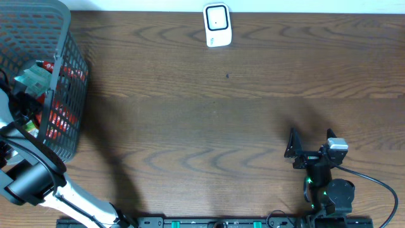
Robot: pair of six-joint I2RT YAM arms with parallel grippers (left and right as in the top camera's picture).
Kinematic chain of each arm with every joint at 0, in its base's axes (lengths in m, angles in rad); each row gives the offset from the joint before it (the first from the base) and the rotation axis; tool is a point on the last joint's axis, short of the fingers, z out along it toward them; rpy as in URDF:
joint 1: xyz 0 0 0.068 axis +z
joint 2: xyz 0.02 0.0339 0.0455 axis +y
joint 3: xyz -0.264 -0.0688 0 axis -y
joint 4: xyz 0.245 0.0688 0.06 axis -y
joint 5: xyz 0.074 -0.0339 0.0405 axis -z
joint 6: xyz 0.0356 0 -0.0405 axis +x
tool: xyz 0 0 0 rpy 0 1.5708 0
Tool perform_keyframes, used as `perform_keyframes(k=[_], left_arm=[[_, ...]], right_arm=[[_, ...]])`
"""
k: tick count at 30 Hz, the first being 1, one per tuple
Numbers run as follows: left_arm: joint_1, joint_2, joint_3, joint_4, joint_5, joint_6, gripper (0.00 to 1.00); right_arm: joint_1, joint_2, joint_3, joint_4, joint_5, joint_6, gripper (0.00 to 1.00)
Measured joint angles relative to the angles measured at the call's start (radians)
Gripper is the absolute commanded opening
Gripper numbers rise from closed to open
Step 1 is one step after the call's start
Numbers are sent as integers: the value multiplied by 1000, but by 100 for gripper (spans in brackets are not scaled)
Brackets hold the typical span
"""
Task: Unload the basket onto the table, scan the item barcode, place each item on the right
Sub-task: 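Grasp the green tea carton in the basket with the left gripper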
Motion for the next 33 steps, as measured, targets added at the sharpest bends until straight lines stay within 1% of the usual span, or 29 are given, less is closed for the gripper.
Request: perform_keyframes(k=[4, 6, 8, 11, 13, 14, 15, 27, 33], left_arm=[[1, 0, 0, 3, -6, 3, 60], [1, 0, 0, 3, -7, 3, 56], [1, 0, 0, 3, -7, 3, 55], [1, 0, 0, 3, -9, 3, 50], [1, 0, 0, 3, -11, 4, 51], [1, 0, 0, 3, -11, 3, 60], [1, 0, 0, 3, -11, 3, 62], [8, 0, -10, -5, -14, 2, 62], [21, 0, -37, -5, -14, 0, 52]], right_arm=[[0, 0, 0, 0, 0, 0, 99], [0, 0, 0, 0, 0, 0, 99], [0, 0, 0, 0, 0, 0, 99], [0, 0, 0, 0, 0, 0, 99], [0, 0, 0, 0, 0, 0, 99], [0, 0, 0, 0, 0, 0, 99], [0, 0, 0, 0, 0, 0, 99], [0, 0, 0, 0, 0, 0, 99], [0, 0, 0, 0, 0, 0, 99]])
